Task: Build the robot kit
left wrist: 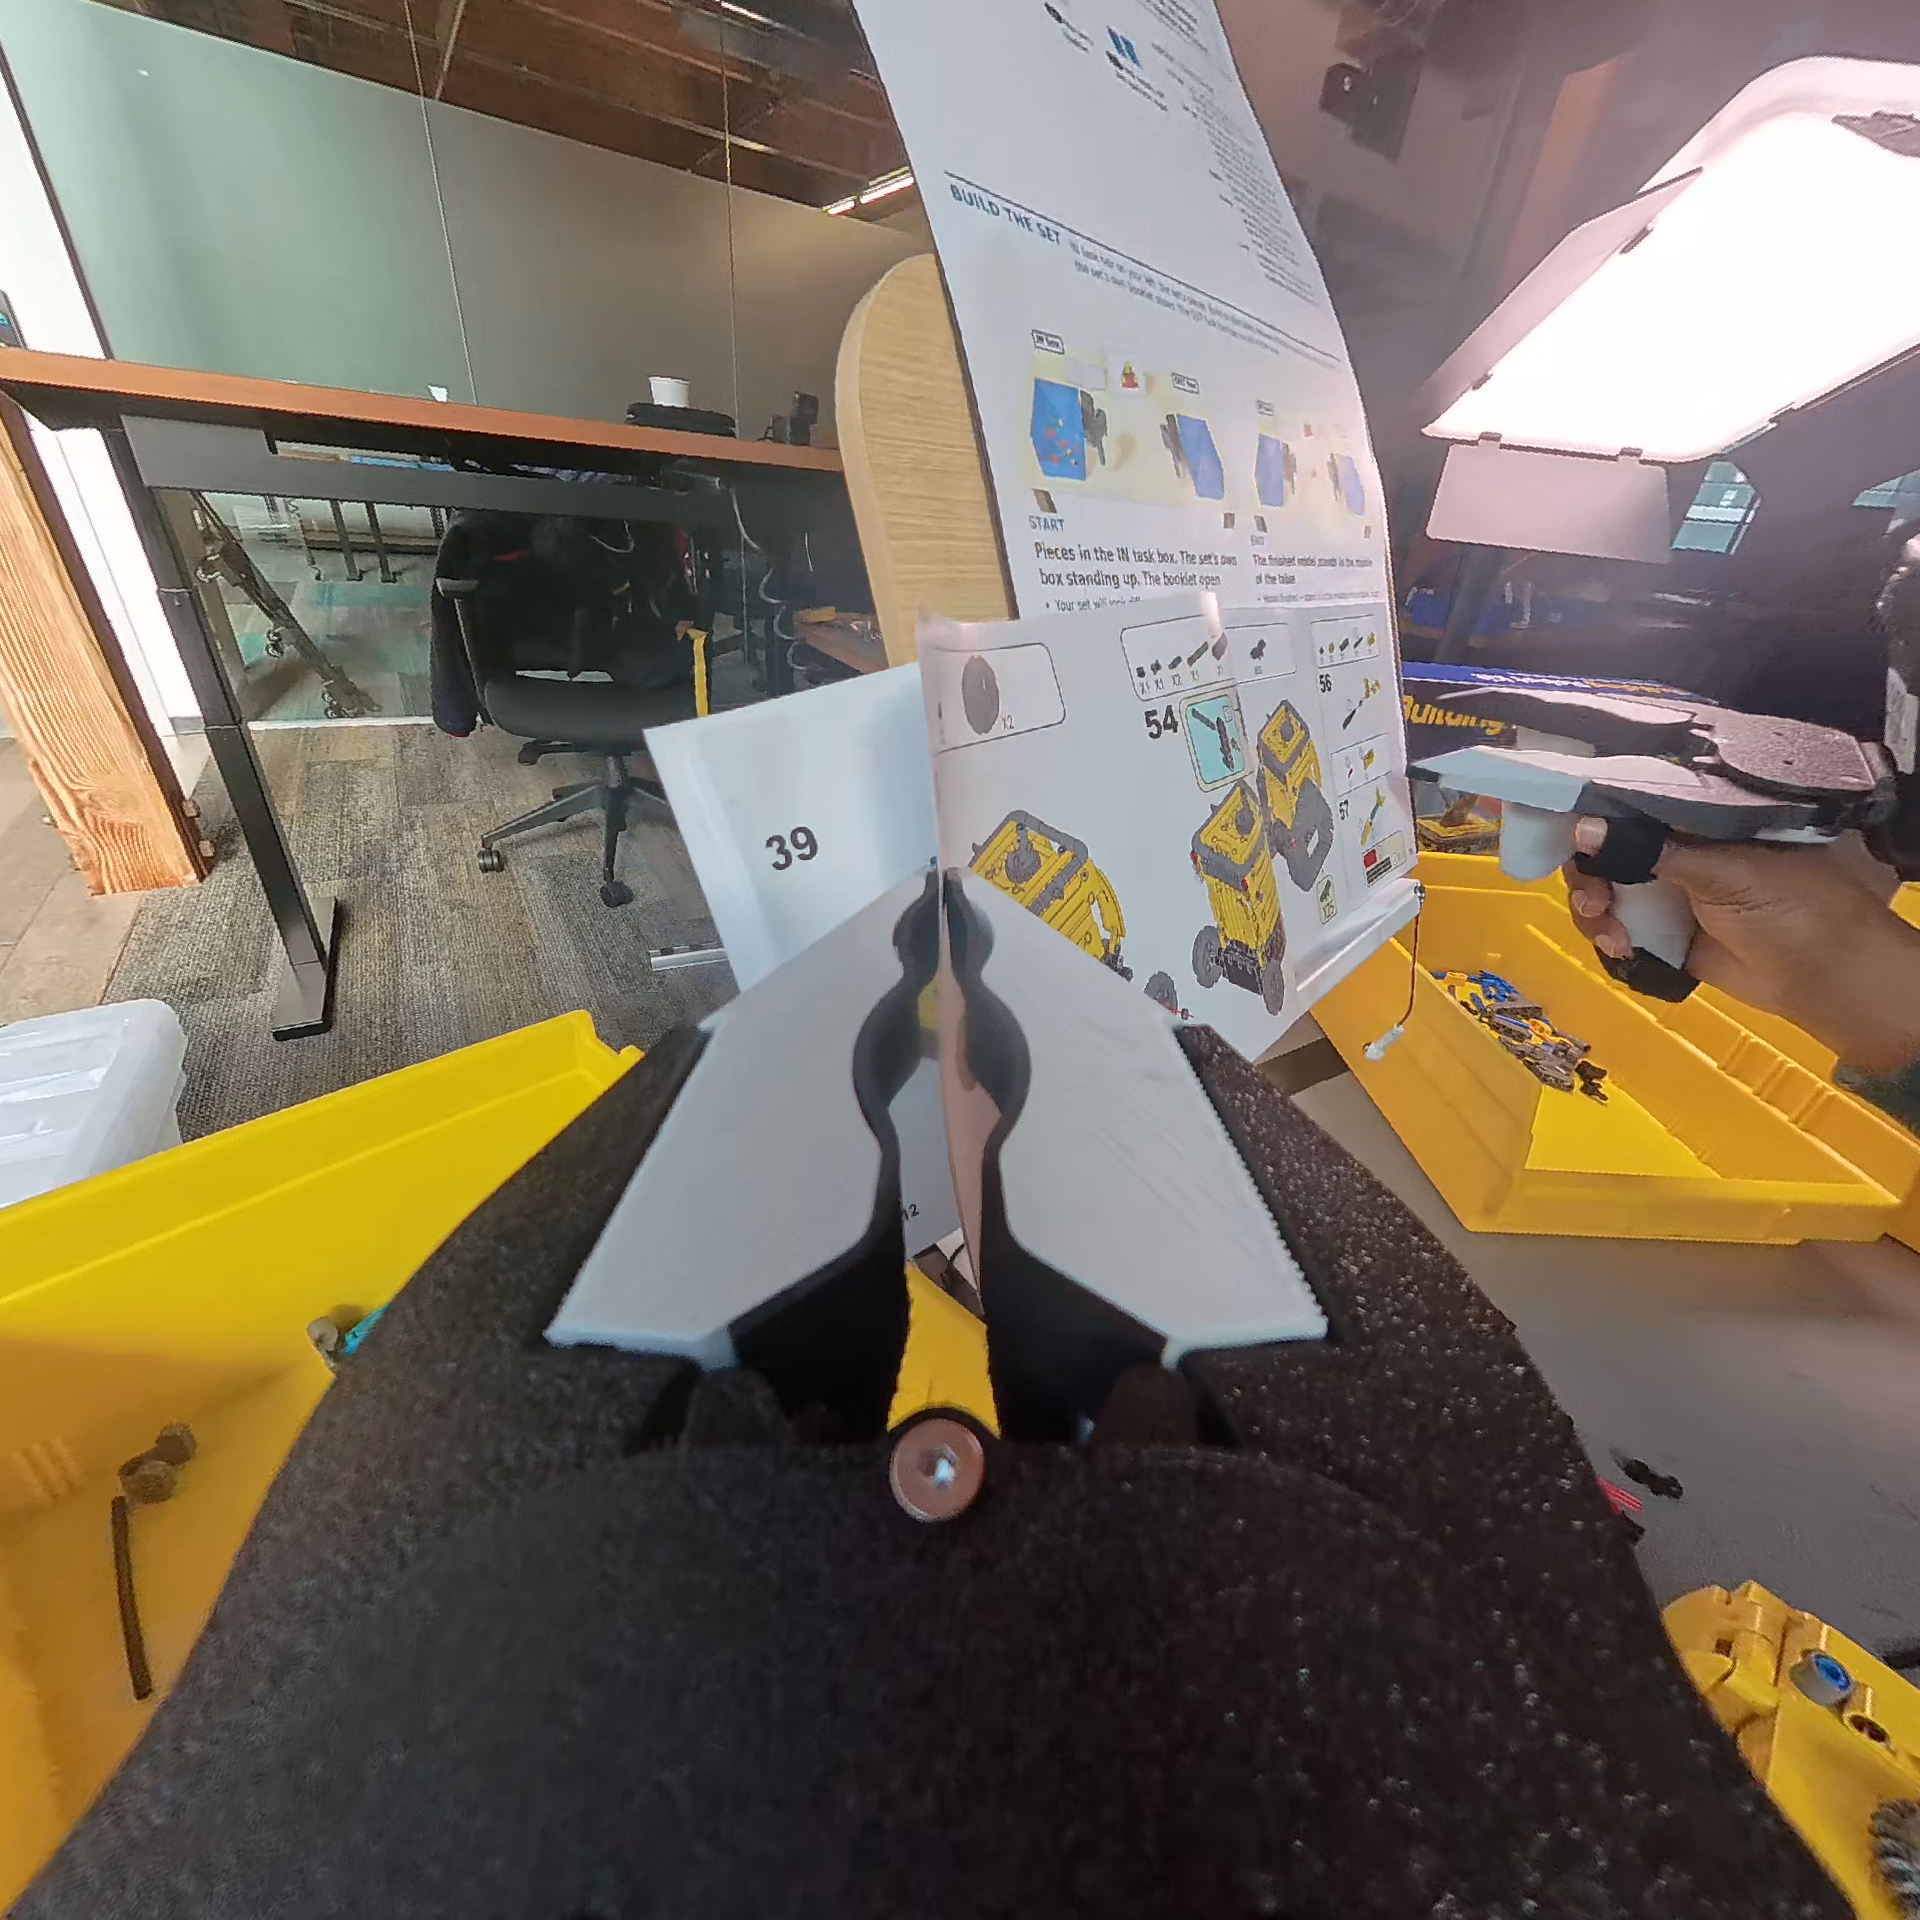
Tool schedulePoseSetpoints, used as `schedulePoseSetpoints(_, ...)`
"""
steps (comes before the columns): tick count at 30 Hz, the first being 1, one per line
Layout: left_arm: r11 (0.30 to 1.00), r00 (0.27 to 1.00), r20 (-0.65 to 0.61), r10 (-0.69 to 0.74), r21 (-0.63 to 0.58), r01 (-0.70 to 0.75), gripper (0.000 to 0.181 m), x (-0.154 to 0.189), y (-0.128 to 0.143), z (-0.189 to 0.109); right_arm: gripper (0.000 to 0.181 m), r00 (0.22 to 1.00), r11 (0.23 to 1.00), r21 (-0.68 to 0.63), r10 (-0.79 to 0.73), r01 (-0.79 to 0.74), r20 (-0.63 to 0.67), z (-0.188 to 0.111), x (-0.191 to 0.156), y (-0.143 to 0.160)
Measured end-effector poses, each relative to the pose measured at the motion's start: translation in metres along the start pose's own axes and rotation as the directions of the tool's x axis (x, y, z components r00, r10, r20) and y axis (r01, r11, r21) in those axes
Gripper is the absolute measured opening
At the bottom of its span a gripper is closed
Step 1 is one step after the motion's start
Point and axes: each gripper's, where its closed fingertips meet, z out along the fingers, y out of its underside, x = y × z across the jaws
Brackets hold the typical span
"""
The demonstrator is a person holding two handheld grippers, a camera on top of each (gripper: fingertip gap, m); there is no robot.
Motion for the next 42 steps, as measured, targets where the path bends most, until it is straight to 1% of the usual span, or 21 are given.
schedulePoseSetpoints(3, 1.0, 1.0, -0.004, -0.012, -0.004, 0.012, 0.0, -0.002, 0.002, 0.001, 0.089, 0.997, 0.994, 0.07, -0.082, 0.081, 0.007, -0.012, -0.02, -0.021)
schedulePoseSetpoints(6, 0.999, 0.999, -0.014, -0.032, -0.004, 0.032, 0.0, -0.002, 0.005, 0.002, 0.101, 0.981, 0.982, 0.039, -0.187, 0.185, 0.058, -0.009, -0.045, -0.028)
schedulePoseSetpoints(9, 0.999, 0.999, -0.023, -0.047, 0.001, 0.047, 0.0, -0.002, 0.004, 0.001, 0.11, 0.964, 0.968, 0.005, -0.252, 0.253, 0.084, -0.001, -0.055, -0.029)
schedulePoseSetpoints(13, 0.999, 0.999, -0.018, -0.038, 0.003, 0.038, 0.0, -0.002, 0.003, 0.0, 0.117, 0.949, 0.951, -0.05, -0.299, 0.305, 0.1, 0.012, -0.056, -0.019)
schedulePoseSetpoints(16, 0.999, 0.999, -0.015, -0.033, 0.002, 0.033, 0.0, -0.003, 0.003, 0.001, 0.118, 0.935, 0.935, -0.093, -0.332, 0.344, 0.123, 0.02, -0.055, -0.004)
schedulePoseSetpoints(24, 1.0, 1.0, -0.003, -0.03, -0.002, 0.03, 0.0, -0.005, 0.005, 0.002, 0.114, 0.923, 0.922, -0.09, -0.367, 0.377, 0.115, 0.019, -0.055, -0.004)
schedulePoseSetpoints(28, 1.0, 1.0, 0.004, -0.025, -0.005, 0.025, 0.0, -0.006, 0.006, 0.003, 0.113, 0.911, 0.912, -0.058, -0.398, 0.405, 0.104, 0.017, -0.056, -0.014)
schedulePoseSetpoints(30, 1.0, 1.0, 0.005, -0.024, -0.008, 0.024, 0.0, -0.006, 0.007, 0.004, 0.116, 0.905, 0.906, -0.065, -0.411, 0.419, 0.114, 0.019, -0.058, -0.017)
schedulePoseSetpoints(32, 1.0, 1.0, 0.005, -0.022, -0.009, 0.022, 0.0, -0.005, 0.007, 0.004, 0.122, 0.893, 0.89, -0.099, -0.433, 0.445, 0.127, 0.024, -0.058, -0.014)
schedulePoseSetpoints(35, 1.0, 1.0, 0.005, -0.017, -0.01, 0.017, 0.0, -0.005, 0.007, 0.003, 0.126, 0.891, 0.887, -0.114, -0.43, 0.447, 0.144, 0.028, -0.059, -0.011)
schedulePoseSetpoints(38, 1.0, 1.0, 0.007, -0.019, -0.011, 0.019, 0.0, -0.006, 0.007, 0.003, 0.127, 0.882, 0.879, -0.108, -0.448, 0.465, 0.146, 0.027, -0.061, -0.01)
schedulePoseSetpoints(42, 1.0, 1.0, 0.01, -0.018, -0.012, 0.019, 0.0, -0.007, 0.008, 0.003, 0.13, 0.845, 0.841, -0.115, -0.508, 0.529, 0.165, 0.023, -0.061, -0.004)
